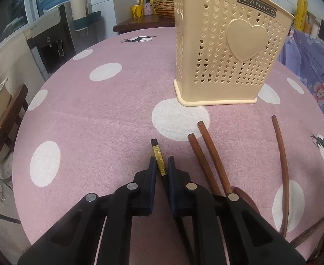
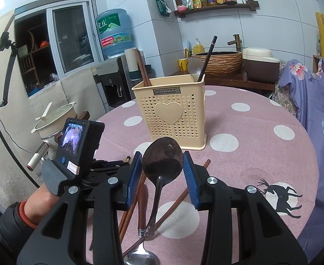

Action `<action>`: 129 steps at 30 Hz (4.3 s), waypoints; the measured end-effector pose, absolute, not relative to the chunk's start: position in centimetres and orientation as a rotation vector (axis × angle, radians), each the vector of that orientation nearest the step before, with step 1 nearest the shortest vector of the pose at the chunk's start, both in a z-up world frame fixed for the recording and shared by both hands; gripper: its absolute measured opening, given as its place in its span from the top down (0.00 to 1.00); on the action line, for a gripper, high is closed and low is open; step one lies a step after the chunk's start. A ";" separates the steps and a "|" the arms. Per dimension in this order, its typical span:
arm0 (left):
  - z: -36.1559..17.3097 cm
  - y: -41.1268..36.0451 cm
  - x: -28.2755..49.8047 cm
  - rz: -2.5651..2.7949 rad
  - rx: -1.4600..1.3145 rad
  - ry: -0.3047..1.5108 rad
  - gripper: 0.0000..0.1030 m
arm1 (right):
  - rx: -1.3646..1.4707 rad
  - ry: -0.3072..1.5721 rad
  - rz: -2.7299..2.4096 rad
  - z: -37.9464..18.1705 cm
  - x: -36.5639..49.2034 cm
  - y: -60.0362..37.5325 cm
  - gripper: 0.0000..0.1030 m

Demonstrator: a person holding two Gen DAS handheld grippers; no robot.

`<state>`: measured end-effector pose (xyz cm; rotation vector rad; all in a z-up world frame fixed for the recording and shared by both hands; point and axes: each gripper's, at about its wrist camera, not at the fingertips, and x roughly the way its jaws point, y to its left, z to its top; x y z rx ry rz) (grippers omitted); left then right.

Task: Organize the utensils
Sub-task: 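Grasp the black gold-tipped chopstick with the left gripper while the right grasps a metal spoon, then carry the black chopstick and spoon to the cream holder and drop them in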

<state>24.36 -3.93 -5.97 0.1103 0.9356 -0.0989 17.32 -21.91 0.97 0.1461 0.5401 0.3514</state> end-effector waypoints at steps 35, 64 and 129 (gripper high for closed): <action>5.7 0.7 20.5 -0.285 -0.129 0.620 0.92 | 0.154 0.512 0.342 1.6 17.8 -22.1 0.63; 9.6 0.9 20.3 -0.341 -0.113 0.500 0.92 | 0.157 0.485 0.374 4.1 19.4 -21.8 0.63; 9.5 -4.0 28.9 -0.299 -0.099 0.455 0.62 | -0.024 0.346 0.124 3.8 31.4 -19.5 0.45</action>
